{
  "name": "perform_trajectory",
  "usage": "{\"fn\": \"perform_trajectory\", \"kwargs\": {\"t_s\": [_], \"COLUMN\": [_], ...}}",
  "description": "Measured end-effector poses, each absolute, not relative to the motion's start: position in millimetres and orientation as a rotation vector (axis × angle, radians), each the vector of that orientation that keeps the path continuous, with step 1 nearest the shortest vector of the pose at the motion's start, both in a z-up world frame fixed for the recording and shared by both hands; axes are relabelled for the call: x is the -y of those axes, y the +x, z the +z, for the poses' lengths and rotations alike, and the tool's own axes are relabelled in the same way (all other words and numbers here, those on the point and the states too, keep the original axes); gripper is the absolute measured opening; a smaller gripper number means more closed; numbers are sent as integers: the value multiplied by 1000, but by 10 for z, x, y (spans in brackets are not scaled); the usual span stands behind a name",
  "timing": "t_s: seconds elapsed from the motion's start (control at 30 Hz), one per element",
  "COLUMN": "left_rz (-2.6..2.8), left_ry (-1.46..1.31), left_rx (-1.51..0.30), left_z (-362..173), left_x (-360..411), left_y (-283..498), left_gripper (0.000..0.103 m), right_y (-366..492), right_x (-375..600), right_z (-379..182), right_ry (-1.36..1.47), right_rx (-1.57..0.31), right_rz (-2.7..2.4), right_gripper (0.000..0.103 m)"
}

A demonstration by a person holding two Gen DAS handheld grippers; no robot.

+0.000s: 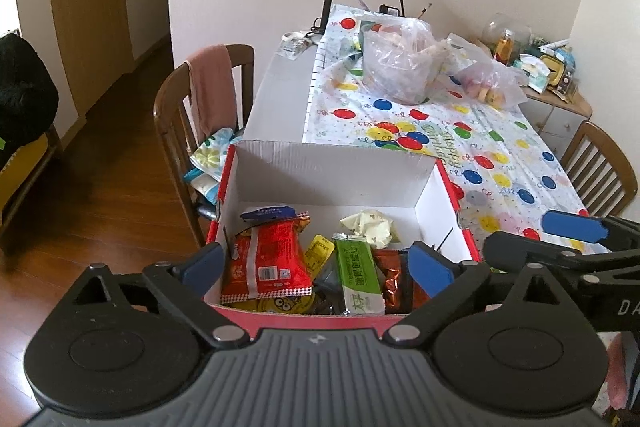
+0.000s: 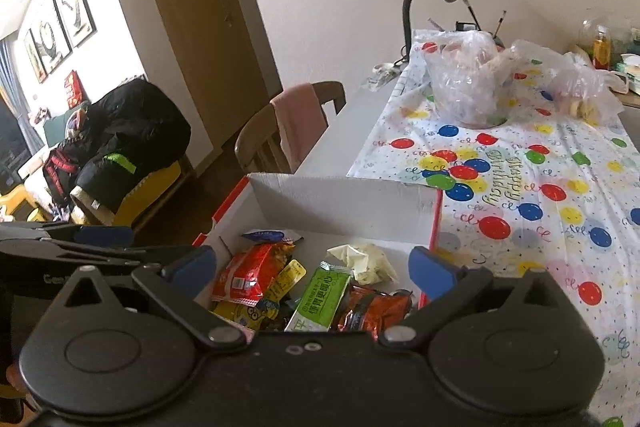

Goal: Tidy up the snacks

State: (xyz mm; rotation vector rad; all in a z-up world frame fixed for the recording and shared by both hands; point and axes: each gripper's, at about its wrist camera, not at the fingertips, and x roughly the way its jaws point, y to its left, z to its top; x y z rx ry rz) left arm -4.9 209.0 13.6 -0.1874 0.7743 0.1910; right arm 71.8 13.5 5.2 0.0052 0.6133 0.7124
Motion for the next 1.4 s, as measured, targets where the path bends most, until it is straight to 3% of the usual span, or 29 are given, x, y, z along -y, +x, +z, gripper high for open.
{"fn": "perform_trajectory", "kwargs": {"t_s": [1.4], "left_rz": [245], "left_ry": [-176], "left_rx": [-690], "left_z": [236], "left_x": [-1841], "left_y": [-359], "left_gripper": [99], "right_y": [369], "right_x": [112], "right_z": [49], "right_ry": [26], "right_rx": [-549], "right_rz": [558], "right_gripper": [103]}}
